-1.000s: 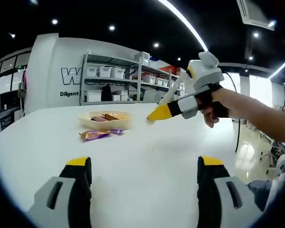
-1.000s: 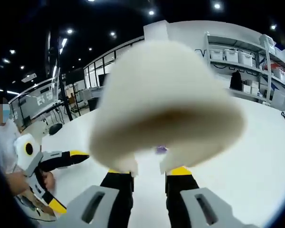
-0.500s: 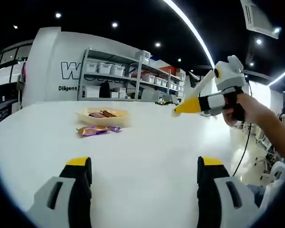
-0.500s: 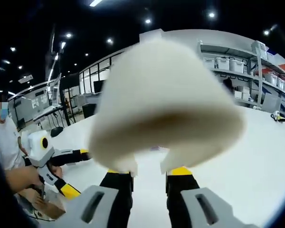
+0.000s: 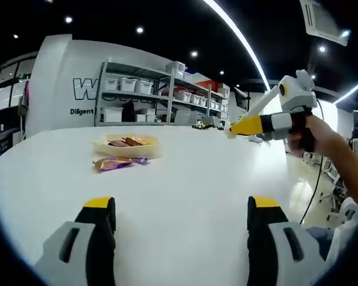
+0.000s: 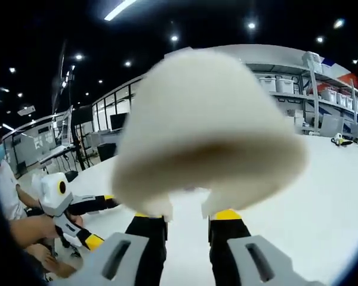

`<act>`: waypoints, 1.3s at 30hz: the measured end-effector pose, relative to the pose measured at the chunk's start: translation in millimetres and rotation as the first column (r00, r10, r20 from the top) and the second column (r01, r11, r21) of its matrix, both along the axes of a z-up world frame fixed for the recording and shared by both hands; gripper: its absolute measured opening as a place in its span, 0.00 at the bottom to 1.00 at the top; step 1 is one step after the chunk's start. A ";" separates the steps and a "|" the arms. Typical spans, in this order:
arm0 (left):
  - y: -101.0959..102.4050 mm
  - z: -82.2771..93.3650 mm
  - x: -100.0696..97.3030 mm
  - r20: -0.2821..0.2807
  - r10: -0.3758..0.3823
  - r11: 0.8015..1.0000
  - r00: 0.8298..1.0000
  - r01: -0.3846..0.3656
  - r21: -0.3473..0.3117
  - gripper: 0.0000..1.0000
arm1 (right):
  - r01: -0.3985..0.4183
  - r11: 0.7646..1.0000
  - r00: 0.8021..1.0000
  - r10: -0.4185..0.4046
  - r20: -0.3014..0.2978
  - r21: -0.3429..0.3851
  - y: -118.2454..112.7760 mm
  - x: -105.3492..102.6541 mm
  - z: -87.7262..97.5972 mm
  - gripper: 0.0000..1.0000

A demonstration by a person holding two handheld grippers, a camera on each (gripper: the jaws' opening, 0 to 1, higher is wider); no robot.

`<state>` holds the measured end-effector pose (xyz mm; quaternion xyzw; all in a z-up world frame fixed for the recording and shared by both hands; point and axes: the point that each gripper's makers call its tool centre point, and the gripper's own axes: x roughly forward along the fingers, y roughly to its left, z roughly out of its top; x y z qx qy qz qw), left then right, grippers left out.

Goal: Place the target food into the container with the food tongs after gripping and lifting it, then release it inside without dropping or visibly crushing the food.

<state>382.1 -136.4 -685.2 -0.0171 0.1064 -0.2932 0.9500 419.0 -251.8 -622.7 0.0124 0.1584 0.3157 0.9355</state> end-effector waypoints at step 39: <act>8.5 36.7 0.4 -0.002 0.055 0.997 0.999 -0.054 0.046 0.89 | -0.001 0.999 1.000 0.002 -0.012 0.033 -9.1 -9.1 -11.6 0.21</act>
